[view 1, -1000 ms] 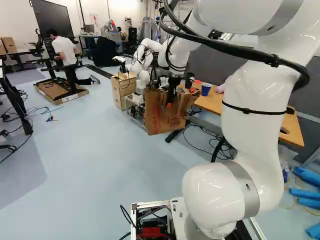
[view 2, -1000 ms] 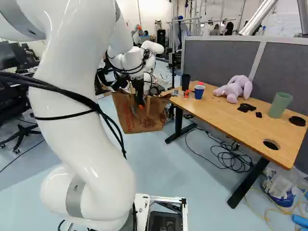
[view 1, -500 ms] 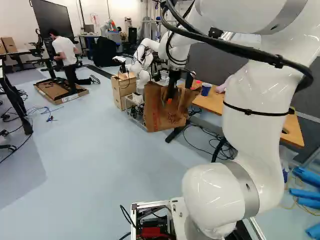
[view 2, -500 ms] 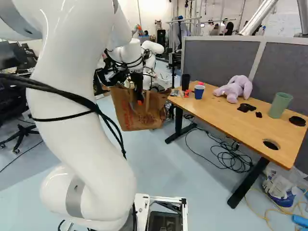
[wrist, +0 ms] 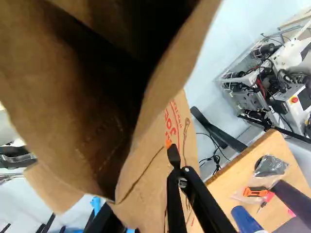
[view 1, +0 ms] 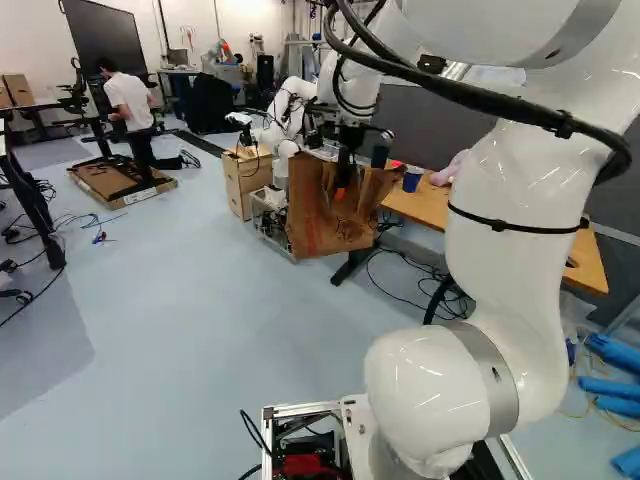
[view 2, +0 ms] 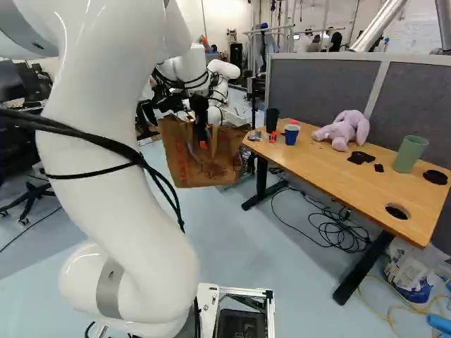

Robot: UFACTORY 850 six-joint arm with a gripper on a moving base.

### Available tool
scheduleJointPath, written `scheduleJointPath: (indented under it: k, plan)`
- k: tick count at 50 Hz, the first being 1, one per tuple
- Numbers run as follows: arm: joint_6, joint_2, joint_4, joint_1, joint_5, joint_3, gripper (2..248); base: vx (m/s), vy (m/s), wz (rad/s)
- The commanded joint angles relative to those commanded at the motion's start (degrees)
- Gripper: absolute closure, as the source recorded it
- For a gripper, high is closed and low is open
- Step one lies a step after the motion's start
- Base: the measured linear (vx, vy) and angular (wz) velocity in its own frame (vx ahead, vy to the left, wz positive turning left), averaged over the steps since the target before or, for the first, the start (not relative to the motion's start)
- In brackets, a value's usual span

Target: Pick up the bag on the ground and place it on the table

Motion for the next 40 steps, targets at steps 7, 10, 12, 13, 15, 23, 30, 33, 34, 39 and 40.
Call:
scheduleJointPath:
  k: [7,10,12,13,15,23,30,33,34,39,40]
  plan:
    - [0.0,0.1,0.0,0.0,-2.0,-1.2,232,0.0,0.0,0.0]
    - [0.0,0.1,0.0,0.0,-2.8,-1.8,232,0.0,0.0,0.0]
    - [0.0,0.2,0.0,0.0,-3.4,-2.1,232,0.0,0.0,0.0]
    - [0.0,0.2,0.0,0.0,-3.6,-2.3,232,0.0,0.0,0.0]
    - [0.0,0.2,0.0,0.0,-4.2,-2.7,232,0.0,0.0,0.0]
    - [0.0,0.2,0.0,-0.1,-6.5,-4.2,232,0.0,0.0,0.0]
    - [0.0,0.3,0.0,-0.1,-8.4,-5.5,232,0.0,0.0,0.0]
    - [0.0,0.3,0.0,-0.1,-9.3,-6.1,232,0.0,0.0,0.0]
    - [0.0,0.3,0.0,-0.1,-9.6,-6.3,232,0.0,0.0,0.0]
    - [0.0,0.2,0.0,-0.1,-11.0,-7.3,232,0.0,0.0,0.0]
    - [0.0,0.2,0.0,-0.1,-11.3,-7.5,232,0.0,0.0,0.0]
